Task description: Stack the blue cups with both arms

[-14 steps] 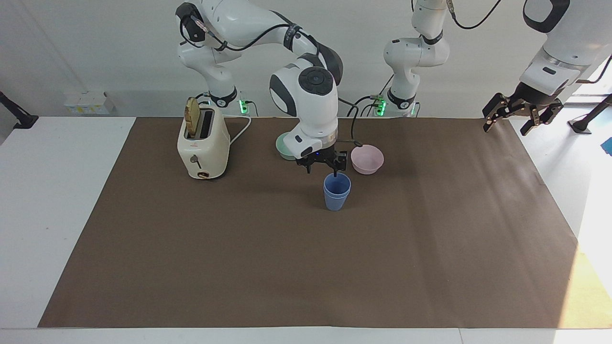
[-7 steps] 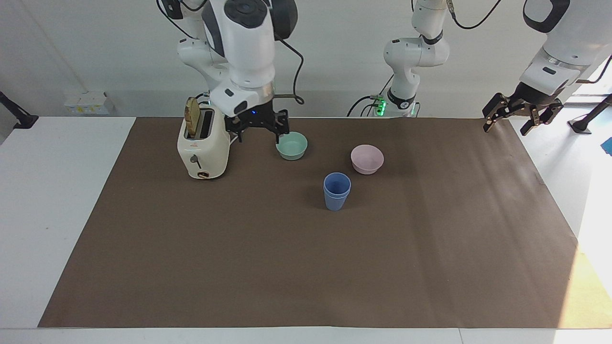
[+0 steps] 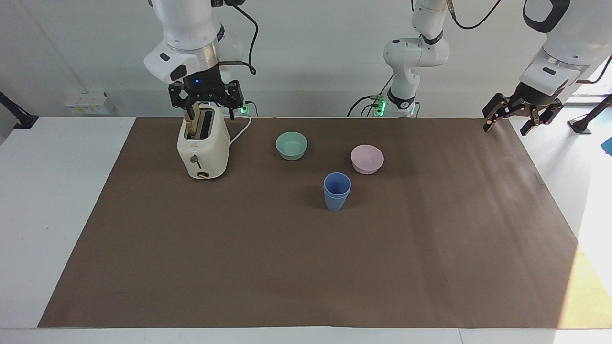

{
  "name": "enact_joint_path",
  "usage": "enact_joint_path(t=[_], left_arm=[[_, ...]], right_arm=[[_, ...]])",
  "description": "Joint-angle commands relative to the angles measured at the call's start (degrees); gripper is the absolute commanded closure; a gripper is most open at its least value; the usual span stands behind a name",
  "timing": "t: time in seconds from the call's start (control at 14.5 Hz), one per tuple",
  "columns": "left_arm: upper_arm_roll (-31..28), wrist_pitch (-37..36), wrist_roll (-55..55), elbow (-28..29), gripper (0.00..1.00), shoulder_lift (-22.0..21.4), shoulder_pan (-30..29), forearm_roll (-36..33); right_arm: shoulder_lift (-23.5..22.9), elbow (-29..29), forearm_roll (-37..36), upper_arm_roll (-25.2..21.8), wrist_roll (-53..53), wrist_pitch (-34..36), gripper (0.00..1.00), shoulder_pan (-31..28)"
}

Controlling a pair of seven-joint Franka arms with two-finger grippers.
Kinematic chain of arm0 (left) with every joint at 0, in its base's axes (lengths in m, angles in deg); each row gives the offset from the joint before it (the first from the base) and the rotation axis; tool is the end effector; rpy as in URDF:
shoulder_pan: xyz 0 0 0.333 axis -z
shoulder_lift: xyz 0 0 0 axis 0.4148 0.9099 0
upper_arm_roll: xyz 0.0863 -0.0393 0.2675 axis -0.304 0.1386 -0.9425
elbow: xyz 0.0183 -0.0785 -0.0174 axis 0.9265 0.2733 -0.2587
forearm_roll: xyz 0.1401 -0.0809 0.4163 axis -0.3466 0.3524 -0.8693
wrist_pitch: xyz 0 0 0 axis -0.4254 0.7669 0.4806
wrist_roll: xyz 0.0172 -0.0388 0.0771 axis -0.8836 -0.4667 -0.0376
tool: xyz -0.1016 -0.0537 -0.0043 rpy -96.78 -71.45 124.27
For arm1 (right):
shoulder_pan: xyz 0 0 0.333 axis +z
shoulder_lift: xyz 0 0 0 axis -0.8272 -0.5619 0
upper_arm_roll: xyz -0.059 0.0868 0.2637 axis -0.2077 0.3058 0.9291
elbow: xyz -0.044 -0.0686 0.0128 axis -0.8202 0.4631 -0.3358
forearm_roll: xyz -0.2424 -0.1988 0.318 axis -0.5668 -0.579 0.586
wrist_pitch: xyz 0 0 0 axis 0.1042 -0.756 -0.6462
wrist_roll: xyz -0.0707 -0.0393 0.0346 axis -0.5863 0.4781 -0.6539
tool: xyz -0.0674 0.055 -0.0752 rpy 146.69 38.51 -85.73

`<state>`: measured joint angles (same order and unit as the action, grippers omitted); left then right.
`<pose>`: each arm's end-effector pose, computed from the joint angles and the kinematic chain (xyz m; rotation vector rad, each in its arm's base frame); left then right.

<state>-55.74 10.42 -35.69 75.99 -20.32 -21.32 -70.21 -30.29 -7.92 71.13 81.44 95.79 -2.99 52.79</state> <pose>0.6067 0.0161 0.6008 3.1015 -0.2626 0.0592 0.6037 0.1100 0.6600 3.0662 0.0647 -0.0685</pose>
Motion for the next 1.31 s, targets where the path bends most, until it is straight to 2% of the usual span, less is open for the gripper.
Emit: enact_joint_path(t=[0.0,0.07,0.21,0.69,0.83,1.25], left_arm=[[0.52,-0.10,0.21,0.19,0.00,-0.70,-0.20,-0.39],[0.44,-0.28,0.21,0.19,0.00,-0.70,-0.03,-0.39],[0.44,-0.37,0.21,0.19,0.00,-0.70,-0.03,-0.39],[0.53,-0.63,0.21,0.28,0.00,-0.70,0.06,-0.39],[0.52,-0.63,0.21,0.28,0.00,-0.70,-0.03,-0.39],[0.53,-0.63,0.29,0.28,0.00,-0.70,-0.03,-0.39]], right_arm=[[1.38,-0.53,0.52,0.53,-4.84,0.04,0.00,-5.40],[2.77,-2.01,1.57,0.62,-5.10,-1.18,0.00,-6.46],[6.55,-9.29,3.25,0.62,-8.52,-5.65,0.00,-6.82],[7.80,-13.18,5.98,0.89,-10.12,-8.49,0.00,-6.90],[11.12,-18.44,6.06,0.89,-10.29,-9.36,0.00,-8.05],[10.88,-18.29,5.98,0.80,-10.03,-11.04,0.00,-8.05]])
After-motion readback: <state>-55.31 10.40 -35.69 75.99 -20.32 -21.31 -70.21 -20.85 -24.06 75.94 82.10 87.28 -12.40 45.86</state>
